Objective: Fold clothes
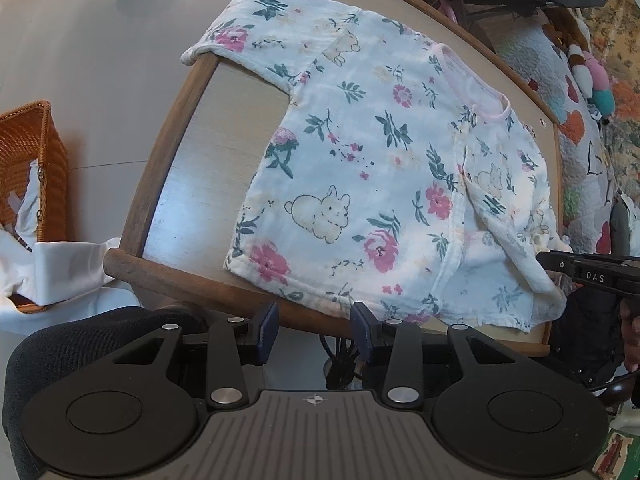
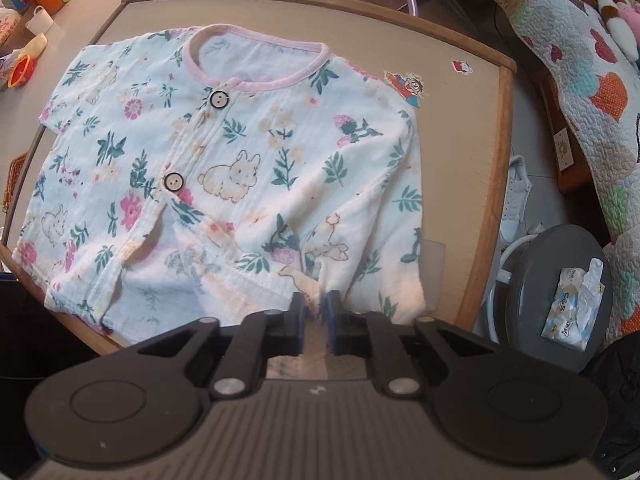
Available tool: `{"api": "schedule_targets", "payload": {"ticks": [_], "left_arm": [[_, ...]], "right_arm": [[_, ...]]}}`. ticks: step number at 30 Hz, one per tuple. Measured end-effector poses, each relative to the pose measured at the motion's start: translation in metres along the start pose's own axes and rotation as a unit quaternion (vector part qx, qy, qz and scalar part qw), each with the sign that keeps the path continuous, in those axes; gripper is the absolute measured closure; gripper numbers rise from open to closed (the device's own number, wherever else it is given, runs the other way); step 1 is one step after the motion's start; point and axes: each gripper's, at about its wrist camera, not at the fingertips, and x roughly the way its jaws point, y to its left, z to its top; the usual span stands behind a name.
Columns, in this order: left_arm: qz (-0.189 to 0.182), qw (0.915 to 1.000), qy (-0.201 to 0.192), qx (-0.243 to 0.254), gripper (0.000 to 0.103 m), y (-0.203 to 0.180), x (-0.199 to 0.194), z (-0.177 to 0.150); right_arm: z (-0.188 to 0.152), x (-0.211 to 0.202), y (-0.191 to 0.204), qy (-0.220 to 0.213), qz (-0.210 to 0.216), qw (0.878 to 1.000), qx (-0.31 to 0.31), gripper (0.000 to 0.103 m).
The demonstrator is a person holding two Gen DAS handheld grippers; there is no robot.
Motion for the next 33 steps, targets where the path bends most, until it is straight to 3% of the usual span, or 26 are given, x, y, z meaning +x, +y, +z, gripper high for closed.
{"api": "schedule_targets", "payload": {"ticks": [14,22,33], "left_arm": [[-0.013,0.9999,-0.009,0.007,0.06,-0.008,-0.004,-0.009],[-0.017,0.9998,-0.014,0.001,0.06,-0.002,-0.008,-0.013],[-0.014,0.9999,-0.006,-0.007,0.06,0.005,0.0,-0.013]], "right_arm": [[-0.013,-0.065,0.063,-0.054,0.058,0.995,-0.052,0.099],[-0.016,-0.055,0.087,-0.044,0.03,0.996,-0.071,0.099],[-0.012,-0.037,0.129,-0.042,0.071,0.993,-0.085,0.098]]}}
